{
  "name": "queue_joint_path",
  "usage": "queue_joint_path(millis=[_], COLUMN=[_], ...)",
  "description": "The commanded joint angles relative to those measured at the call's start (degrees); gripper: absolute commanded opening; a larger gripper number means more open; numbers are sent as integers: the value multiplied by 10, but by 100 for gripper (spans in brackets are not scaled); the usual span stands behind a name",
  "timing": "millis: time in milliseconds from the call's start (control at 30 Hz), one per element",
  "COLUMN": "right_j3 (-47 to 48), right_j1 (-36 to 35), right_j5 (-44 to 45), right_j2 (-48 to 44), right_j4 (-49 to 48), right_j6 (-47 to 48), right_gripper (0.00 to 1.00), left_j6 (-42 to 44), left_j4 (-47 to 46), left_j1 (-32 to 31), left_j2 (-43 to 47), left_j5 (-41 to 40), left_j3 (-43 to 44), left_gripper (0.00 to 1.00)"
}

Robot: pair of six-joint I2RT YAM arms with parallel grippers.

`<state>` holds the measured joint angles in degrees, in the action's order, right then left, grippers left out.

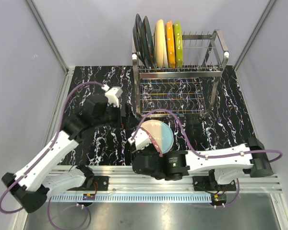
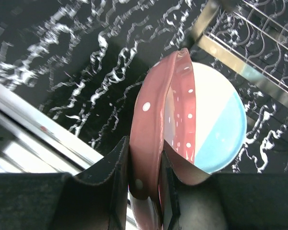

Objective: Load the plates into the dish rack
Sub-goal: Insert the plate into the dish rack

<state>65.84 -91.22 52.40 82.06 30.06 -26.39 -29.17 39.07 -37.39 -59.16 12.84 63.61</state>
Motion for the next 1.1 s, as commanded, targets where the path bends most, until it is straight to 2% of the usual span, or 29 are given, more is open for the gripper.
queue_joint_path(millis=[0, 167, 300, 400, 533, 667, 867, 1000, 1067], right_j3=[1, 6, 73, 128, 197, 304, 403, 428, 445], right_j1=[10, 41, 46, 52, 52, 52, 53, 63, 90], right_j5=[11, -53, -76, -71, -62, -13, 2, 20, 18], right_j2=[-93, -137, -138, -146, -150, -117, -83, -82, -76], right_j4=[-92, -132, -127, -133, -159, -156, -214, -270, -279], right_j6=[41, 78, 132, 180, 254, 350, 479, 552, 567], right_gripper=[0, 0, 0, 0, 0, 0, 0, 0, 0], left_j6=[42, 80, 103, 113, 117, 125, 139, 140, 141], left_j4=[23, 30, 36, 32, 15, -6, -35, -47, -47], left_j1=[4, 4, 3, 4, 4, 4, 5, 6, 8], left_j2=[62, 113, 133, 135, 138, 151, 157, 152, 148], left_j5=[-126, -214, -300, -335, -360, -374, -386, -375, -372], left_j3=[13, -12, -30, -50, -85, -108, -125, -140, -137], left_gripper=[99, 99, 99, 99, 99, 99, 99, 99, 99])
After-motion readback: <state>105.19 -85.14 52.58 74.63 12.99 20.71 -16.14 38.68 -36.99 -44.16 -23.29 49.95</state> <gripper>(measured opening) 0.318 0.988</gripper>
